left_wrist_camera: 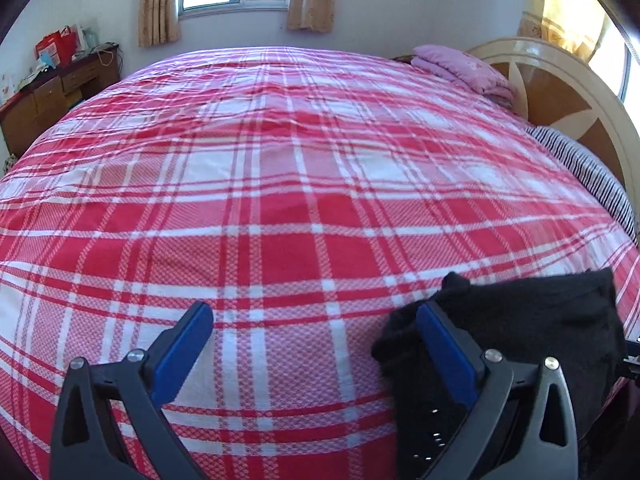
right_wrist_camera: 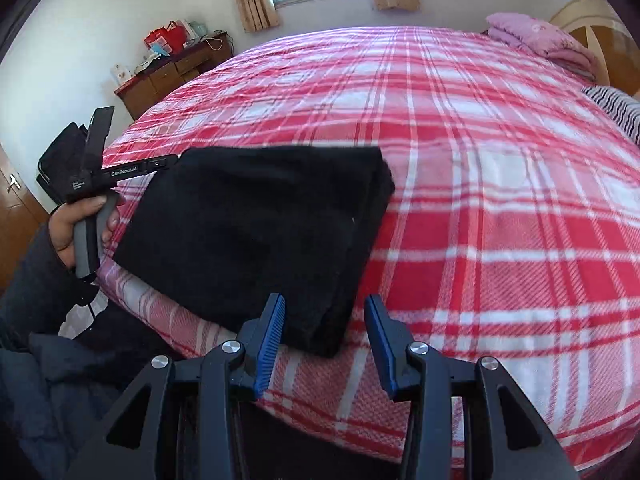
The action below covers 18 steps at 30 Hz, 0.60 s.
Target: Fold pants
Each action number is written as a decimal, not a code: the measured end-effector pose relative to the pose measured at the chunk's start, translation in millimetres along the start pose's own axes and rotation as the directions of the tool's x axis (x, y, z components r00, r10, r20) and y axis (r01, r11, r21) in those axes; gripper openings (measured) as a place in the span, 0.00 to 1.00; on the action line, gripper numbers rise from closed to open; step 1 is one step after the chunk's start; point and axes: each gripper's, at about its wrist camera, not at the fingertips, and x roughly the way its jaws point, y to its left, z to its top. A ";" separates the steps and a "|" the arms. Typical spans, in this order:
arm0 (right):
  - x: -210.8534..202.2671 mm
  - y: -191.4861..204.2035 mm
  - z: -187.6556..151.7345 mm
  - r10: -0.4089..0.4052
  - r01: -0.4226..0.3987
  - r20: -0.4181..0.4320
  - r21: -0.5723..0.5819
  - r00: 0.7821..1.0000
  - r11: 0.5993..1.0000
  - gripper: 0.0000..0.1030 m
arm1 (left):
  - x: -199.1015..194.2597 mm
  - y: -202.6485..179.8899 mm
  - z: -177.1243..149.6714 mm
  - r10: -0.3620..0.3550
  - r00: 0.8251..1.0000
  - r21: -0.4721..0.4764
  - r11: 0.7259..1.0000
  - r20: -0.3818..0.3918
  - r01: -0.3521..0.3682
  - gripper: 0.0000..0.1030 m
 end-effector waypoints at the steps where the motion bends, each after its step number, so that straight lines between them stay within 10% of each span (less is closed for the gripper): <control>1: 3.4 -2.5 -2.6 0.019 -0.019 -0.008 0.022 1.000 1.000 0.42 | 1.2 1.3 -2.0 -0.006 1.000 -0.003 1.000 0.011 0.006 1.00; 18: 5.6 -12.5 -4.7 0.114 -0.113 -0.009 0.064 0.993 0.992 0.42 | -54.4 -2.0 -15.9 0.082 0.994 0.109 0.990 0.066 -0.088 1.00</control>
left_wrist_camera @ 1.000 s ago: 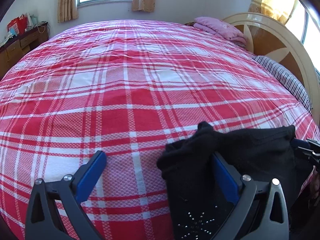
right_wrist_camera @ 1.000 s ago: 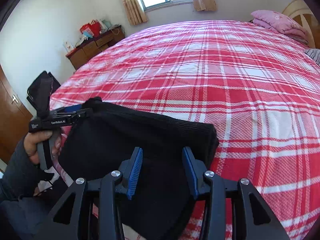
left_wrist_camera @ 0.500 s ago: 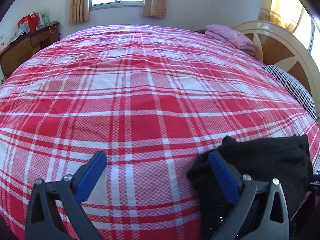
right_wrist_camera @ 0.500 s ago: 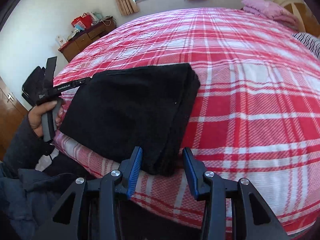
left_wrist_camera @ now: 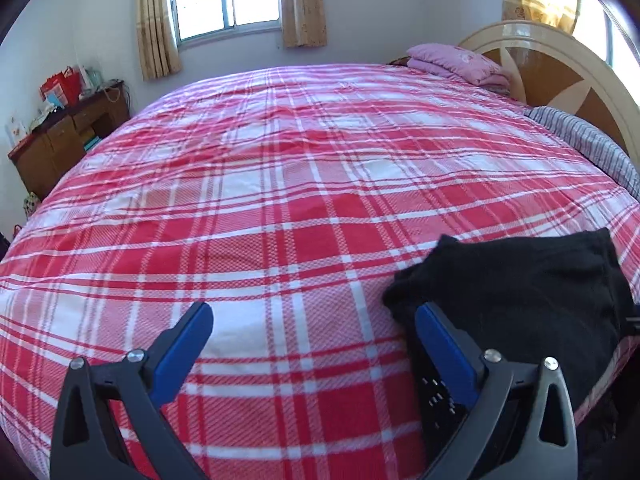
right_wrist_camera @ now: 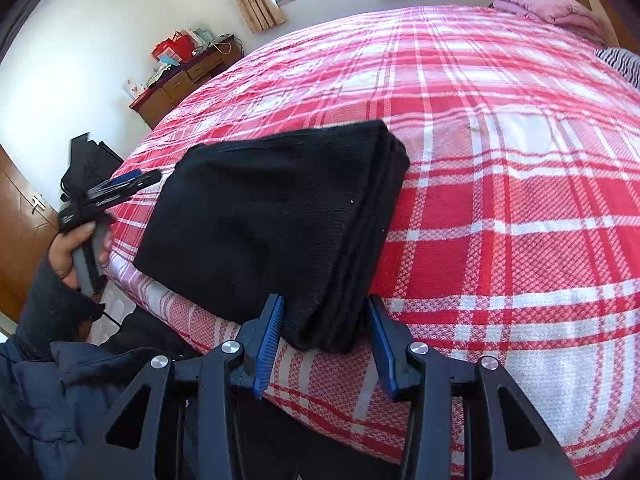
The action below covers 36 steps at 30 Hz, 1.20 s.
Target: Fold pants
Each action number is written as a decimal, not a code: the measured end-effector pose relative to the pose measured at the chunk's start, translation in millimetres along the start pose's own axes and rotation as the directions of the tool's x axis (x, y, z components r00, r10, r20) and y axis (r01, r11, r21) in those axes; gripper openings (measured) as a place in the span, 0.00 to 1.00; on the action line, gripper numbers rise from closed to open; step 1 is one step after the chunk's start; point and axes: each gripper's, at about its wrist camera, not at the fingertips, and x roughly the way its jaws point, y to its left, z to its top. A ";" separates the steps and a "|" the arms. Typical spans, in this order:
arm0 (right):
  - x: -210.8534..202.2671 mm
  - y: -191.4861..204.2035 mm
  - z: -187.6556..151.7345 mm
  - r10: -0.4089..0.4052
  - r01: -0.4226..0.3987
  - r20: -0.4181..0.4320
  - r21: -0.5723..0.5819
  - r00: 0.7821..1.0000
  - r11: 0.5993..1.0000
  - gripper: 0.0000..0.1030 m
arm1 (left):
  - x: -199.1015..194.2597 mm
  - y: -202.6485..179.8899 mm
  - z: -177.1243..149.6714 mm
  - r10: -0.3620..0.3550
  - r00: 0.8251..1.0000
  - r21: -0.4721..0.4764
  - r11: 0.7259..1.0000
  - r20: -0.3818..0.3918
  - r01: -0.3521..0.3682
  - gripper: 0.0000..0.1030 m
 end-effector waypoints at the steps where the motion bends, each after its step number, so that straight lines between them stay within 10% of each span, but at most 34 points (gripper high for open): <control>1: -4.0 1.7 1.2 -0.011 0.011 0.017 -0.001 1.000 1.000 0.43 | -7.1 -1.5 -2.2 -0.004 1.000 0.015 1.000 0.010 0.004 1.00; 13: -18.8 19.0 55.7 -0.030 0.034 0.157 -0.024 0.987 0.999 0.43 | -18.5 -26.2 -21.3 -0.030 0.999 0.096 0.995 -0.012 0.031 1.00; 19: 36.7 20.4 69.4 -0.048 0.050 0.058 -0.034 0.997 0.998 0.43 | 0.6 -37.8 -36.9 -0.024 0.997 0.120 0.992 -0.075 0.033 1.00; 36: 21.6 -22.3 48.5 0.000 -0.002 0.012 0.107 1.000 0.994 0.43 | 3.9 -36.4 -43.2 -0.162 0.983 -0.020 0.987 -0.090 0.161 1.00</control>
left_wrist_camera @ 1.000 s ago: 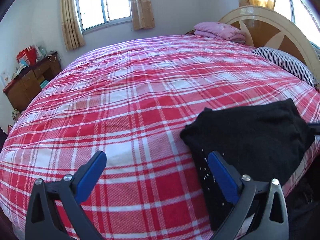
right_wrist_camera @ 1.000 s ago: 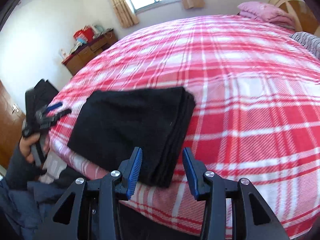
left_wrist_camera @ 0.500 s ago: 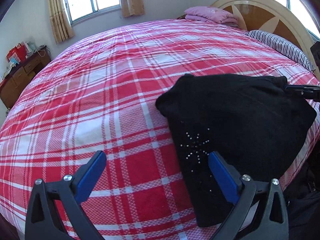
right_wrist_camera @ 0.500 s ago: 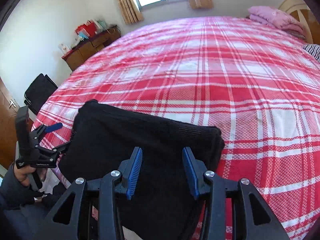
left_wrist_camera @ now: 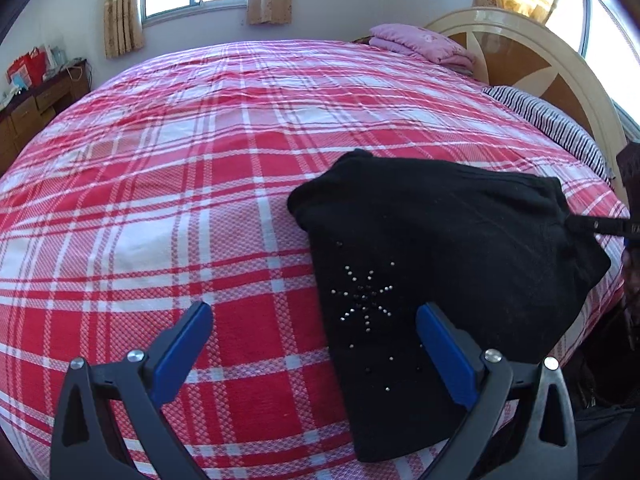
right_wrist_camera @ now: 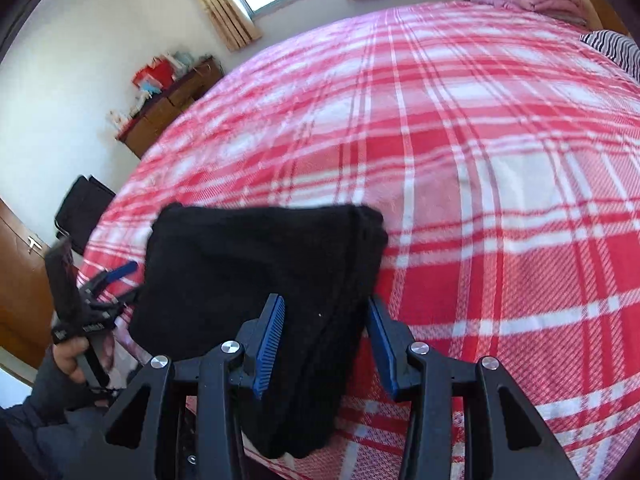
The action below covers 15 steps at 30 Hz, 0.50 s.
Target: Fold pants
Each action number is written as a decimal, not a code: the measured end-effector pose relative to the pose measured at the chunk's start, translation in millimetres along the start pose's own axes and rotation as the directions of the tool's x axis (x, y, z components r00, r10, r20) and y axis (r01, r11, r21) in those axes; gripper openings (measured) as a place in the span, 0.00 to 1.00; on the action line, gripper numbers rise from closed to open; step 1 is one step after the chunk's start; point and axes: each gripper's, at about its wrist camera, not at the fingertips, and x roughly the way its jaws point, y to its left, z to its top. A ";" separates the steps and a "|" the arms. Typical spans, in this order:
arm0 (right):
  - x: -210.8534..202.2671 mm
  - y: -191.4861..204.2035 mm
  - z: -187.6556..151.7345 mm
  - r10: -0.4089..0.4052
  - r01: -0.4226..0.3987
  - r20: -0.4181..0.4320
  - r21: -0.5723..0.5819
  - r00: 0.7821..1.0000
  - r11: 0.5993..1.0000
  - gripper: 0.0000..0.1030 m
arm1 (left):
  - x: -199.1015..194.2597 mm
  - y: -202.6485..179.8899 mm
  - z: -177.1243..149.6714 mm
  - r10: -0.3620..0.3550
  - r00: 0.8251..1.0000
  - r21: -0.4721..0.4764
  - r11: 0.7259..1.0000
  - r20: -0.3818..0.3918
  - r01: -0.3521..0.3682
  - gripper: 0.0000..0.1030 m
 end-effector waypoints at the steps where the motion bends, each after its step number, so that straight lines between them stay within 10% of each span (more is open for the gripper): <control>1: 2.2 -1.1 -0.4 0.004 -0.004 0.000 0.011 1.000 1.000 0.46 | 0.2 -0.3 -0.5 -0.003 1.000 -0.005 1.000 0.001 0.003 1.00; 15: 9.1 -6.2 -2.7 0.044 -0.045 0.032 0.050 0.999 0.998 0.51 | 5.4 3.6 1.1 -0.076 0.997 -0.038 0.996 0.026 0.077 1.00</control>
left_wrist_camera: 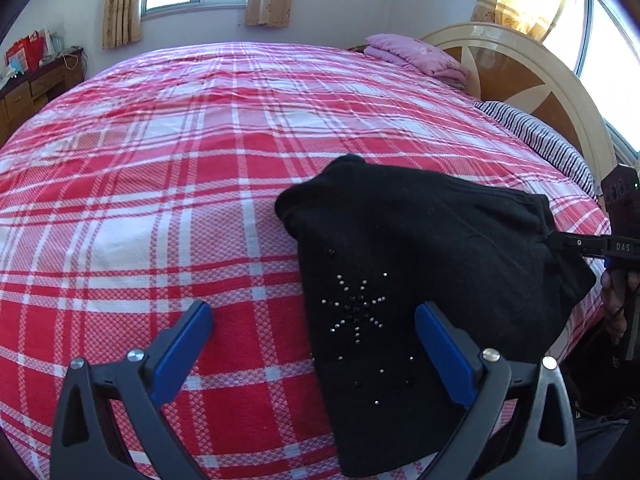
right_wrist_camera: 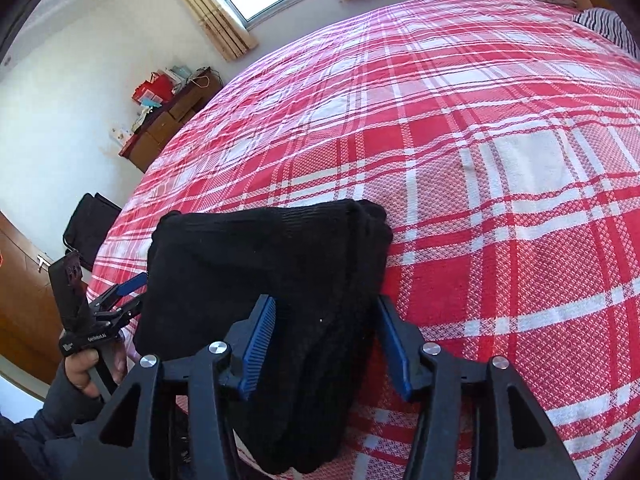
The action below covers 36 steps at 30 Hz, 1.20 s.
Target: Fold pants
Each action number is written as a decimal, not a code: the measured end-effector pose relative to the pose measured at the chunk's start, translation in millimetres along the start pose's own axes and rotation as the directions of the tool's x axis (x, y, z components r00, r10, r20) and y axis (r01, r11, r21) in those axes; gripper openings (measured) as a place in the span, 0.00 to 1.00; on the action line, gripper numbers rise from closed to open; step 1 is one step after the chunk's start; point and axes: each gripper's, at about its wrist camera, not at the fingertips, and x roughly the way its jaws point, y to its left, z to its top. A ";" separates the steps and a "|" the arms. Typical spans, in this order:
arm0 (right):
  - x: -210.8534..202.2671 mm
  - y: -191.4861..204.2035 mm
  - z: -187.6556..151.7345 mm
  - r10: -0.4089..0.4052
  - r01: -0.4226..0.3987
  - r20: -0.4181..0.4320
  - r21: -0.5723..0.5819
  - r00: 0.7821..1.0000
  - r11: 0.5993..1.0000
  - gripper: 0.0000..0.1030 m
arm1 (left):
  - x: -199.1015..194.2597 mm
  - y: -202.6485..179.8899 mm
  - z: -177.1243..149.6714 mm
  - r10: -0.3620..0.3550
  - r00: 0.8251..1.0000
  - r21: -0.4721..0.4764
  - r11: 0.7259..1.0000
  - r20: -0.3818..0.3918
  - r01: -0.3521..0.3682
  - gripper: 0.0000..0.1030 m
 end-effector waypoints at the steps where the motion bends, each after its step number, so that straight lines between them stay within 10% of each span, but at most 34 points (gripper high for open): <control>1: -0.8 0.6 0.0 0.000 0.000 0.002 -0.002 1.000 1.000 0.51 | -0.3 0.6 -0.2 -0.006 1.000 0.001 1.000 0.004 0.006 1.00; 22: -1.2 -8.0 -1.6 0.032 -0.032 -0.017 0.032 0.999 0.999 0.40 | -0.6 2.5 5.7 -0.136 0.991 -0.023 0.990 -0.005 0.136 0.73; 27: -9.0 1.4 -0.9 0.056 -0.056 0.020 0.002 0.998 0.998 0.28 | -2.4 -8.3 6.0 -0.185 0.983 0.017 0.983 -0.019 0.185 0.17; 36: -21.0 22.9 13.5 0.058 -0.054 0.051 -0.067 0.997 0.996 0.25 | -20.5 6.1 12.4 -0.235 0.972 -0.049 0.971 0.007 0.235 0.11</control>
